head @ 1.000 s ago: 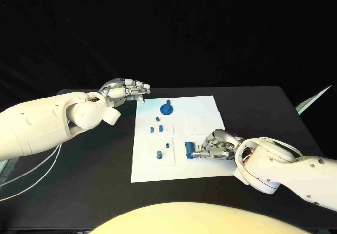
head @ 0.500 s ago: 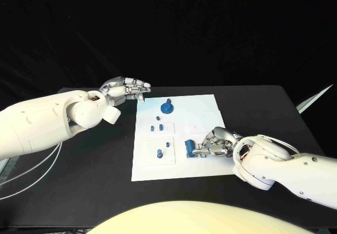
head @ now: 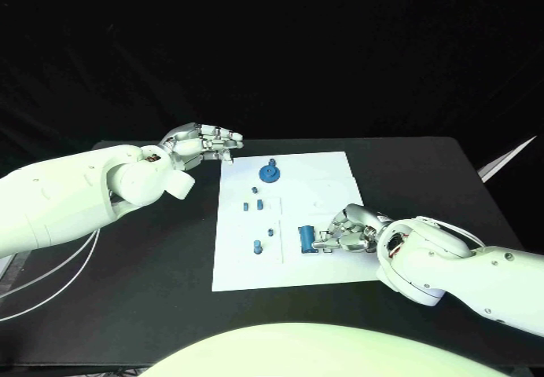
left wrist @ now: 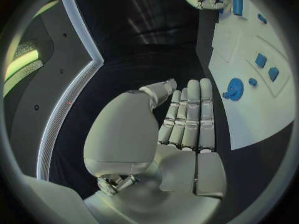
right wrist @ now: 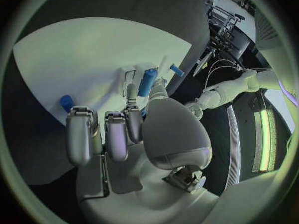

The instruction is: Assemble the parts on the task board

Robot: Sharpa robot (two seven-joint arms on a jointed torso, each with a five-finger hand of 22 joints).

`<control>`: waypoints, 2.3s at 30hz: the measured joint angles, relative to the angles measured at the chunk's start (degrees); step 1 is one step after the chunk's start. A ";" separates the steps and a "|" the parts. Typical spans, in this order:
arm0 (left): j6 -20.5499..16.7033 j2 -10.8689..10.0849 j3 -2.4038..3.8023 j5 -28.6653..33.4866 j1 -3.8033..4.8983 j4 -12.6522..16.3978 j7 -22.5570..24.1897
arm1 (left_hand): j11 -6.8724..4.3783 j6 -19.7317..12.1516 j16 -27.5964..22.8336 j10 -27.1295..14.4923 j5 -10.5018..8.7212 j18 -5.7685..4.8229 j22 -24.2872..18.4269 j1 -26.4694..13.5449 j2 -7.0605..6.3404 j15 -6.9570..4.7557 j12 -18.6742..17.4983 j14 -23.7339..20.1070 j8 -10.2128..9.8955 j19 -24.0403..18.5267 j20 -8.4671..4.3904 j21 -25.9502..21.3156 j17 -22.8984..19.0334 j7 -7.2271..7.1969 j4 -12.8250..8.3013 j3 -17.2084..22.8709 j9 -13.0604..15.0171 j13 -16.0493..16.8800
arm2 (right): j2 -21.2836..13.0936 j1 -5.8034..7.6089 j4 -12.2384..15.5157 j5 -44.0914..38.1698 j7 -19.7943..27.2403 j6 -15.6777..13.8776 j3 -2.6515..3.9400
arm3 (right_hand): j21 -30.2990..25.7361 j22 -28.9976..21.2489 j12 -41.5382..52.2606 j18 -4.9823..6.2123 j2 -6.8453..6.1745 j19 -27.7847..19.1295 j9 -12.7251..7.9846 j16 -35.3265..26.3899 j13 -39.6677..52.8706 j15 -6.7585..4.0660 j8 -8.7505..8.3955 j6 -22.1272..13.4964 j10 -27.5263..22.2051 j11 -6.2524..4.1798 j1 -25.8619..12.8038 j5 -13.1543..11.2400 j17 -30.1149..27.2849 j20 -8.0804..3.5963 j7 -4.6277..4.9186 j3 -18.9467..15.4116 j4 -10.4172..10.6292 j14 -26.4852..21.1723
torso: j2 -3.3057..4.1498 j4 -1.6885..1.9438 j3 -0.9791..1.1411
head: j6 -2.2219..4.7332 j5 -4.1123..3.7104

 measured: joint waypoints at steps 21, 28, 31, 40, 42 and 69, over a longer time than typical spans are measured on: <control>0.05 -0.07 -0.01 0.00 0.00 0.01 0.00 | 0.00 0.00 0.00 0.00 0.00 0.00 0.00 0.00 0.00 0.00 0.00 0.00 0.00 0.00 0.00 0.00 -0.01 0.00 0.00 0.00 0.00 0.00 | -3.05 0.21 2.18 -0.40 2.74 -3.24 0.00 | -0.02 0.00 0.00 0.01 -1.03 0.18 -0.14 -0.01 0.00 0.01 -0.03 -0.60 0.08 0.10 1.04 0.00 0.00 -0.18 0.55 0.00 0.00 0.01 | -0.04 -0.03 0.01 | 0.12 -0.28; 0.01 -0.09 -0.02 0.00 0.00 0.05 0.16 | 0.00 0.00 0.00 0.00 0.00 0.00 0.00 0.00 0.00 0.00 0.00 0.00 0.00 0.00 0.00 0.00 -0.01 0.00 0.00 0.00 0.00 0.00 | -7.81 2.02 3.91 0.87 6.02 -6.24 0.13 | -1.67 0.00 -0.33 0.01 -2.35 0.21 -0.96 -0.01 0.05 0.94 -0.61 -2.42 0.04 1.08 3.09 0.00 0.00 -0.12 1.94 0.03 0.02 -0.07 | -0.04 -0.04 -0.01 | 0.55 -0.97; -0.04 -0.09 -0.02 0.00 -0.01 0.08 0.27 | 0.00 0.00 0.00 0.00 0.00 0.00 -0.15 0.00 0.00 0.00 0.00 -0.01 0.00 0.00 0.00 0.00 -0.01 0.00 0.00 0.00 0.00 0.00 | -10.32 3.09 4.09 0.76 6.84 -6.82 0.24 | -1.67 0.00 -0.57 0.01 -3.12 0.47 -1.01 -0.01 0.01 0.95 -1.28 -2.98 0.04 1.08 3.87 0.00 0.00 0.15 2.10 0.03 0.02 -0.08 | -0.07 -0.06 -0.05 | 0.80 -1.49; -0.07 0.01 -0.02 0.00 -0.01 0.31 0.48 | 0.00 0.00 0.00 0.00 0.00 0.00 -0.16 0.00 0.00 0.01 0.00 -0.01 0.00 0.00 0.00 0.00 -0.01 0.00 0.00 0.00 0.00 0.00 | -14.76 3.77 3.10 -3.24 6.29 -5.95 0.14 | -1.66 0.00 -0.89 0.01 -2.86 0.47 -1.03 -0.01 0.05 0.95 -1.28 -3.17 0.04 1.08 4.50 0.00 0.00 0.15 2.10 0.03 0.02 -0.08 | -0.04 -0.06 -0.05 | 1.30 -2.73; -0.07 0.02 -0.03 0.00 -0.01 0.31 0.51 | 0.00 0.00 0.00 0.00 0.00 0.01 -0.16 0.00 0.00 0.00 0.00 -0.02 0.00 0.00 0.00 0.00 -0.01 0.00 0.00 0.00 0.00 0.00 | -15.08 3.57 2.76 -4.16 5.78 -5.66 0.12 | -1.66 0.00 -0.89 0.02 -2.87 0.47 -1.03 -0.01 0.05 0.95 -1.28 -3.15 0.04 1.08 4.50 0.00 0.00 0.15 2.09 0.03 0.02 -0.08 | -0.02 -0.06 -0.02 | 1.31 -2.83; 0.03 -0.01 -0.03 0.02 -0.01 0.31 0.46 | 0.00 0.00 0.00 0.00 0.00 0.00 -0.16 0.00 0.00 0.01 0.00 -0.01 0.00 0.00 0.00 0.00 -0.01 0.00 0.00 0.00 0.00 0.00 | -9.39 -0.58 -1.50 -4.96 2.50 -2.80 -0.05 | -1.66 0.00 -0.89 0.02 -2.87 0.47 -1.03 -0.01 0.05 0.95 -1.27 -2.57 0.04 1.08 4.50 0.00 0.00 0.16 1.55 0.52 0.51 -0.08 | 0.03 0.05 0.02 | 0.92 -2.35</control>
